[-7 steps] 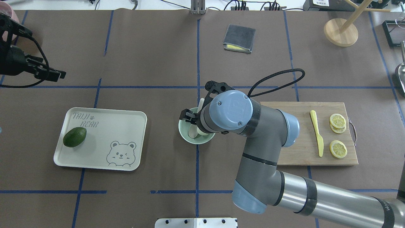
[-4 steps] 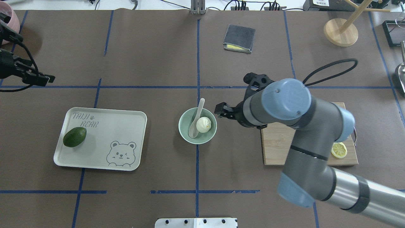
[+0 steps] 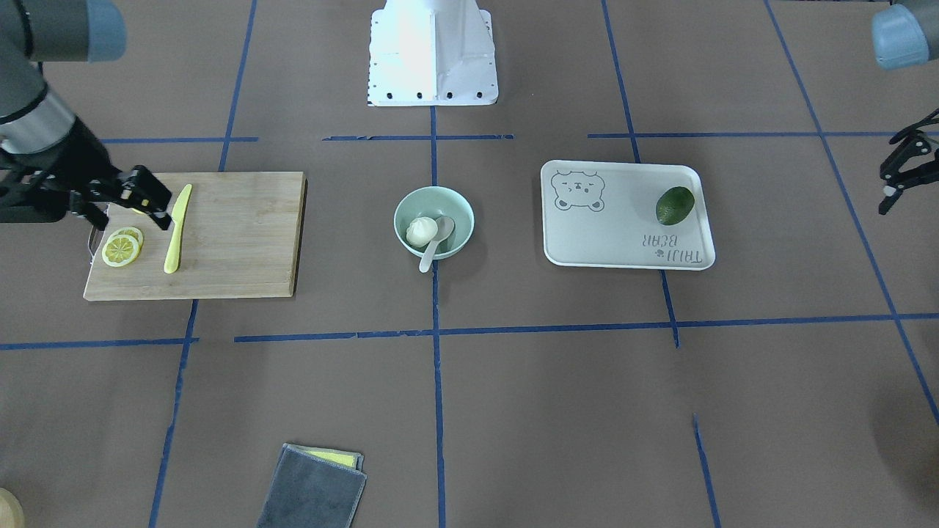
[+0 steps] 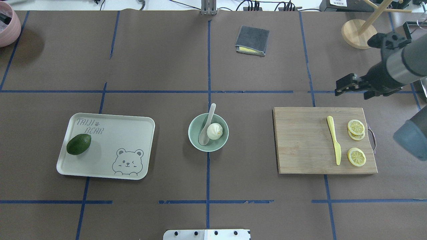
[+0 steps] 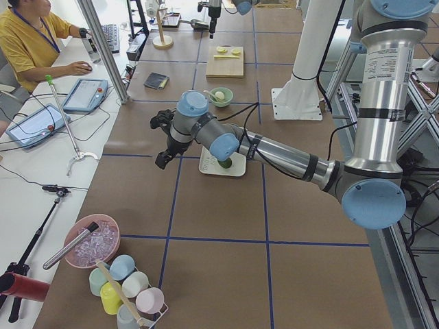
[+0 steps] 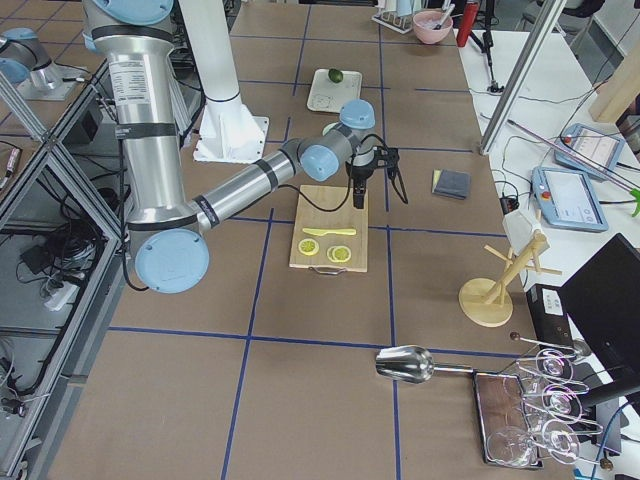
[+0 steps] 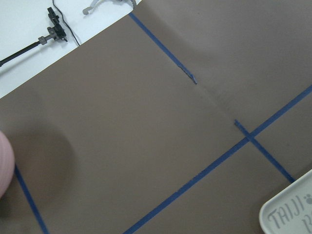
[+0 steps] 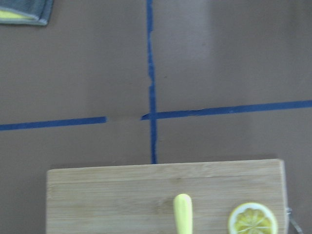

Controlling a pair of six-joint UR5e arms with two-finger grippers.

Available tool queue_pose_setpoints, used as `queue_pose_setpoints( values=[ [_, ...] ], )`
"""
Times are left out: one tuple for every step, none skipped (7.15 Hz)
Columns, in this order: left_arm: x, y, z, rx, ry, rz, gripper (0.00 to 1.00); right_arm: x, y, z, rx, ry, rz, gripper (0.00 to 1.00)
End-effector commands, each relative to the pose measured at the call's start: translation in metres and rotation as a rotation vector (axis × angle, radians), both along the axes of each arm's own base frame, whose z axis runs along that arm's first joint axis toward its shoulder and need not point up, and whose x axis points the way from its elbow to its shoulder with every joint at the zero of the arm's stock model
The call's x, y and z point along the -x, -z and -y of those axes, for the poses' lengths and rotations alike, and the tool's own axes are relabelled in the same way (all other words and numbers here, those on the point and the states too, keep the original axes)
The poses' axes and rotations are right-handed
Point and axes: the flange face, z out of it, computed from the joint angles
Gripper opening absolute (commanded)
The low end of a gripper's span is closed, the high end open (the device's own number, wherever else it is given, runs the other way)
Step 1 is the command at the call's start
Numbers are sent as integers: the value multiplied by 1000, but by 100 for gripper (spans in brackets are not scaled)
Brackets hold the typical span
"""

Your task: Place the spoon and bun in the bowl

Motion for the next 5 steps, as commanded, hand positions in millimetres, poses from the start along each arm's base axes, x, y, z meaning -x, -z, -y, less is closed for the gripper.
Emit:
queue_pose_setpoints(
  values=[
    [46, 3, 18, 134, 12, 64, 99, -118, -79, 6, -37, 48, 6, 100],
    [49, -22, 15, 254, 10, 68, 99, -149, -125, 3, -60, 87, -31, 100],
    [44, -52, -3, 404, -25, -21, 100, -170, -162, 1, -91, 147, -43, 100],
    [42, -52, -18, 427, -46, -78, 100, -187, -184, 0, -90, 160, -25, 100],
    [42, -72, -24, 456, -45, -61, 100, -192, -196, 1, -89, 168, -32, 100]
  ],
)
